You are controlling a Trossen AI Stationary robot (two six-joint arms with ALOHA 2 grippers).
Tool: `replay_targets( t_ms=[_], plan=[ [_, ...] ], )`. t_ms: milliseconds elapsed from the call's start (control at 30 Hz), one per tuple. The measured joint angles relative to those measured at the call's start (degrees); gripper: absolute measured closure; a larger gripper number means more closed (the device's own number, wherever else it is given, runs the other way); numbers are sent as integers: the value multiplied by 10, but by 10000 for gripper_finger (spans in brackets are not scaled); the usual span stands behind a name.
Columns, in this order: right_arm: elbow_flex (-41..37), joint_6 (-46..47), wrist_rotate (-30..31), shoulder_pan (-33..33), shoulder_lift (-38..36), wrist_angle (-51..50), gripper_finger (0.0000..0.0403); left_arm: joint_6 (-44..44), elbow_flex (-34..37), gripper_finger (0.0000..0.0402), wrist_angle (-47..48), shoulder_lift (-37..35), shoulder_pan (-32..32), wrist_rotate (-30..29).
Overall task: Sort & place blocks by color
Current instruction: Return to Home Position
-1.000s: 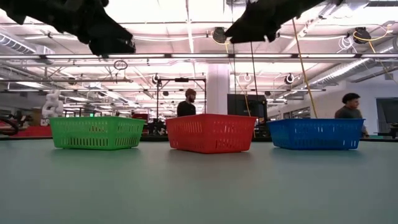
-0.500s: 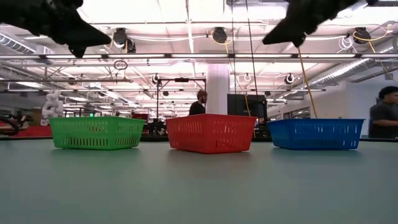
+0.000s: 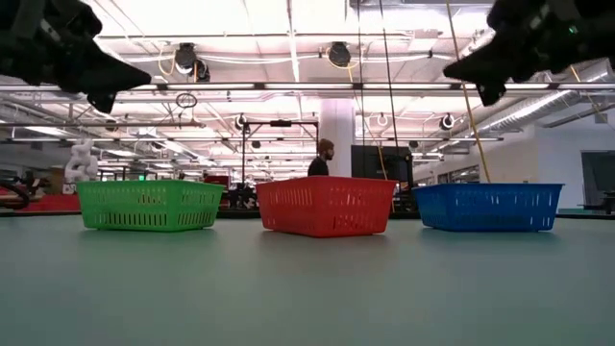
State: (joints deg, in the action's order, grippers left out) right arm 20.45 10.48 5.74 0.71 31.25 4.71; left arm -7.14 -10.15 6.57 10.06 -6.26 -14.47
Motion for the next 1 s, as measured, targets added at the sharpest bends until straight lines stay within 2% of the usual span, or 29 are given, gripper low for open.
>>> replay_targets(
  t_ms=[167,300,500,633,800,1000],
  plan=[
    [-67,-1,1,-5,-68,9,402,15,32,399,-3,-57,0,41],
    [-101,-6,-1,-12,-124,10,402,14,41,399,13,-100,0,44],
    [-135,-24,-80,-25,-196,9,402,51,43,398,23,-99,0,77],
    [-156,-23,-120,-37,-230,9,403,67,53,400,9,-99,1,126],
    [-179,-20,-135,-51,-260,9,403,67,76,398,-34,-99,9,143],
    [-194,-27,-129,-63,-270,-2,403,35,82,397,-42,-99,40,120]
  ],
)
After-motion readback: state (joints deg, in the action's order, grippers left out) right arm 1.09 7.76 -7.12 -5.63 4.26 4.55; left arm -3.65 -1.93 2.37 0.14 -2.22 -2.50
